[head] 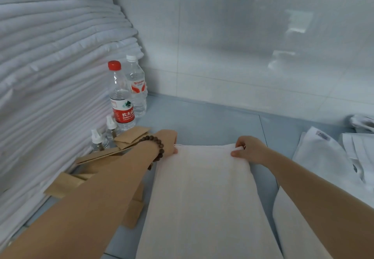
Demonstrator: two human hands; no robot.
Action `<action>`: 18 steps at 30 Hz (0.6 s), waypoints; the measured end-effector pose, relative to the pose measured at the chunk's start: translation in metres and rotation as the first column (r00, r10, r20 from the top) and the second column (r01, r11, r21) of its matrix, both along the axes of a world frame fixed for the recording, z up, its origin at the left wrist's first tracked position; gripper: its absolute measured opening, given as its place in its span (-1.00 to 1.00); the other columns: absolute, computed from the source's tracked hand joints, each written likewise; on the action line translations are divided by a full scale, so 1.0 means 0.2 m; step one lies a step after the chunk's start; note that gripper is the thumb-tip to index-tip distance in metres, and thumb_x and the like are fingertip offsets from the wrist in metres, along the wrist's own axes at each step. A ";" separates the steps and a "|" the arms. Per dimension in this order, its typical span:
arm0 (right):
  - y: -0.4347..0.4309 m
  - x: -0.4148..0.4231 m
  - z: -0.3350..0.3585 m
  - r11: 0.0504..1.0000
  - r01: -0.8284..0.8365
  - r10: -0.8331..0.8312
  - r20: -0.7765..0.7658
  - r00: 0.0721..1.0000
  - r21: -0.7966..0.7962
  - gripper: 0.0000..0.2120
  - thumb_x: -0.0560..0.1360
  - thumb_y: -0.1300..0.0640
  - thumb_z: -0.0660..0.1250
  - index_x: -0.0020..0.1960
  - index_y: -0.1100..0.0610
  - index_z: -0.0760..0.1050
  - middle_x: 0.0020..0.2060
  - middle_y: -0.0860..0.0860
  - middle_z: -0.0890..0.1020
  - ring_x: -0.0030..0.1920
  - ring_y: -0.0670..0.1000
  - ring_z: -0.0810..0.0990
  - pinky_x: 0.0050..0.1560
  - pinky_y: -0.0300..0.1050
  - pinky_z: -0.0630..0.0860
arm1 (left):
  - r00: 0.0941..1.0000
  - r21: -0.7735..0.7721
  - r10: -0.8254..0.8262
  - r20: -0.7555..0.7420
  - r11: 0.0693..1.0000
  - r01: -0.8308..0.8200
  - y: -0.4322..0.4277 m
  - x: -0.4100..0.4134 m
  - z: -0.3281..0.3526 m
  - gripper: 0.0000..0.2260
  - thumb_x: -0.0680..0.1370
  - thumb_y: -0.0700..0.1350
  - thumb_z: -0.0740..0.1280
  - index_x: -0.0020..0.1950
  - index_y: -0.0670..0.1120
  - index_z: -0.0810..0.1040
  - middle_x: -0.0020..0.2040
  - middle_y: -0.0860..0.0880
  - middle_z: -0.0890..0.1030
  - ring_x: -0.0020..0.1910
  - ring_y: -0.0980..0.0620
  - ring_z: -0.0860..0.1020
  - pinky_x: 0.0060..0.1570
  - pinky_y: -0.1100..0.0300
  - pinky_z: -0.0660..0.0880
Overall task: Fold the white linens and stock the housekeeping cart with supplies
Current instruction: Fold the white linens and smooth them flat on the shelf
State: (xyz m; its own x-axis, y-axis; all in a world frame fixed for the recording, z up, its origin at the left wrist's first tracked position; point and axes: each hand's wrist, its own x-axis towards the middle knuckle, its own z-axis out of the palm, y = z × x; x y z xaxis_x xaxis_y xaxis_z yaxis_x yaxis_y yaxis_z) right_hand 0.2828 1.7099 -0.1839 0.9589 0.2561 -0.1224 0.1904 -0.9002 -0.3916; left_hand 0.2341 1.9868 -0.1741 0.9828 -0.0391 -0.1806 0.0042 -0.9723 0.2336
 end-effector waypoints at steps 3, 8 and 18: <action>0.00 -0.01 0.01 0.994 -0.084 0.082 0.025 0.996 0.077 -0.80 0.42 0.20 0.46 -0.01 0.23 0.52 0.20 0.09 0.49 0.21 0.06 0.45 0.14 -0.21 0.29 | 1.000 -0.009 -0.023 -0.010 1.000 0.023 0.01 -0.02 0.02 -0.84 0.53 -0.05 0.33 0.02 -0.06 0.41 0.10 -0.05 0.52 -0.03 0.01 0.42 -0.12 0.24 0.30; -0.01 -0.03 0.04 0.983 -0.166 0.165 0.013 0.986 0.075 -0.84 0.44 0.23 0.44 -0.07 0.24 0.49 -0.03 0.22 0.58 0.00 0.12 0.50 -0.01 -0.09 0.35 | 0.999 -0.055 -0.034 0.022 0.998 0.035 0.03 -0.05 0.04 -0.87 0.54 -0.05 0.32 -0.02 -0.05 0.41 -0.06 0.03 0.47 -0.13 0.07 0.39 -0.33 0.29 0.21; -0.07 -0.10 0.12 0.965 -0.142 0.119 0.115 0.986 0.219 -0.80 0.45 0.25 0.42 -0.17 0.19 0.38 -0.27 0.04 0.44 -0.25 0.00 0.33 -0.31 -0.34 0.24 | 0.978 -0.330 0.052 0.202 0.944 0.018 0.08 -0.18 0.18 -0.84 0.50 -0.03 0.42 -0.05 -0.07 0.50 -0.20 0.12 0.40 -0.19 0.12 0.38 -0.31 0.50 0.25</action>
State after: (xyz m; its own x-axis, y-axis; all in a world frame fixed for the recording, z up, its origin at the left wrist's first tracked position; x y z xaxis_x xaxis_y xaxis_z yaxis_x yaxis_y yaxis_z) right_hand 0.2631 1.6963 -0.1594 0.9198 0.3895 0.0478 0.3488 -0.7556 -0.5544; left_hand 0.1984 2.0035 -0.1371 0.9980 -0.0447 0.0447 -0.0618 -0.8411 0.5373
